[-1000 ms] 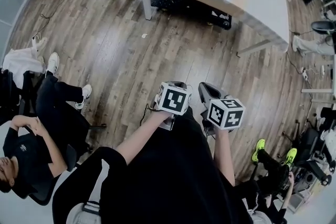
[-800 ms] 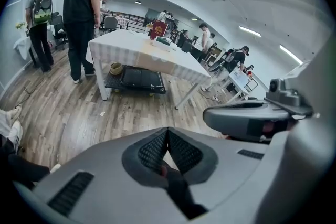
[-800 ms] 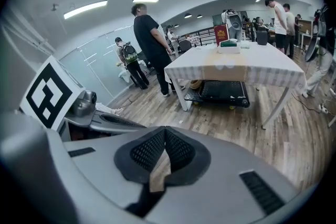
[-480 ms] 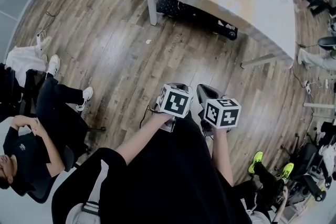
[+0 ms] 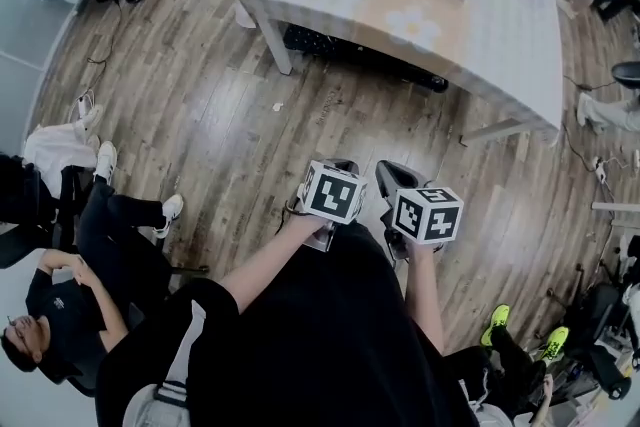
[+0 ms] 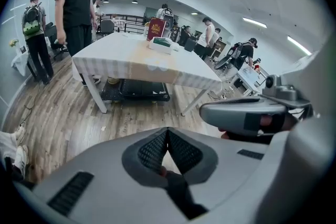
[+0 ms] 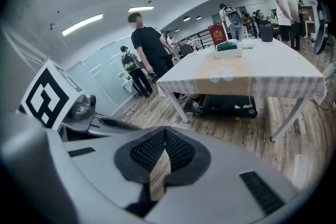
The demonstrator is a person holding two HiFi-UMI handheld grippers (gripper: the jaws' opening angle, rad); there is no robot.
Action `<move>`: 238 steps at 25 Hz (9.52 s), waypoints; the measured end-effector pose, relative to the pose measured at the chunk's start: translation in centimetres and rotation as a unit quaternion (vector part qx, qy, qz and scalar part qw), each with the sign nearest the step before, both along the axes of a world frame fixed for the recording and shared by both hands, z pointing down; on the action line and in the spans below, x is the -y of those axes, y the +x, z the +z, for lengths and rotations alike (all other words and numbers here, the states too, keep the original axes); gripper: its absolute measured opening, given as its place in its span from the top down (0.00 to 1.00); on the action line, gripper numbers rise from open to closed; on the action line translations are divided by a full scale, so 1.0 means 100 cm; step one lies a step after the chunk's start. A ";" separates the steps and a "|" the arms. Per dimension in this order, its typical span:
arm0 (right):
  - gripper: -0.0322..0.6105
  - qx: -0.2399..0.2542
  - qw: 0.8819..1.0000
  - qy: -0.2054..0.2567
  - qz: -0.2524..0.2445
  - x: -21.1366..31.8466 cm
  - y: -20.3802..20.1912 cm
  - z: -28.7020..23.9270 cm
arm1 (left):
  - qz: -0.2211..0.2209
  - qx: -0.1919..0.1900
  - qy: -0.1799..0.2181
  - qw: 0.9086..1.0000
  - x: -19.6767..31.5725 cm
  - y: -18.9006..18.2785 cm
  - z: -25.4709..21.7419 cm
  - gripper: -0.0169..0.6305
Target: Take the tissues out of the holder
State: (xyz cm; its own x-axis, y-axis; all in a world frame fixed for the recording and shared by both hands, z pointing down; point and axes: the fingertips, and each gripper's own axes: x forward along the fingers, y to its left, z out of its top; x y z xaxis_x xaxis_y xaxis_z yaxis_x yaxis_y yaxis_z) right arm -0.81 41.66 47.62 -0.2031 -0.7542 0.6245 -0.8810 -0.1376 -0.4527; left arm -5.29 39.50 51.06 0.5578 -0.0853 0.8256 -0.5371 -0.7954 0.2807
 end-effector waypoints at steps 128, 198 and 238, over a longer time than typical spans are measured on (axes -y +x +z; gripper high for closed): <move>0.45 -0.225 0.958 -0.086 -0.155 0.472 0.530 0.039 | -0.067 0.020 -0.069 0.995 0.443 0.429 0.065 0.96; 0.61 -0.263 0.932 -0.134 -0.209 0.451 0.481 0.021 | -0.103 0.007 -0.068 0.992 0.429 0.384 0.051 0.96; 0.61 -0.175 0.942 -0.128 -0.256 0.452 0.158 0.036 | -0.196 -0.020 -0.069 0.978 0.423 0.127 0.025 0.96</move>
State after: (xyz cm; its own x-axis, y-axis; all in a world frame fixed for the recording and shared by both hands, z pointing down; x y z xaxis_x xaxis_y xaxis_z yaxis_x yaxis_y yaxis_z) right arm 15.03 -3.59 51.23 -0.2466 -0.4291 0.8689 -0.9509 0.2800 -0.1316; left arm 7.38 -2.76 53.55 0.5363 -0.1874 0.8230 -0.7795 -0.4839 0.3977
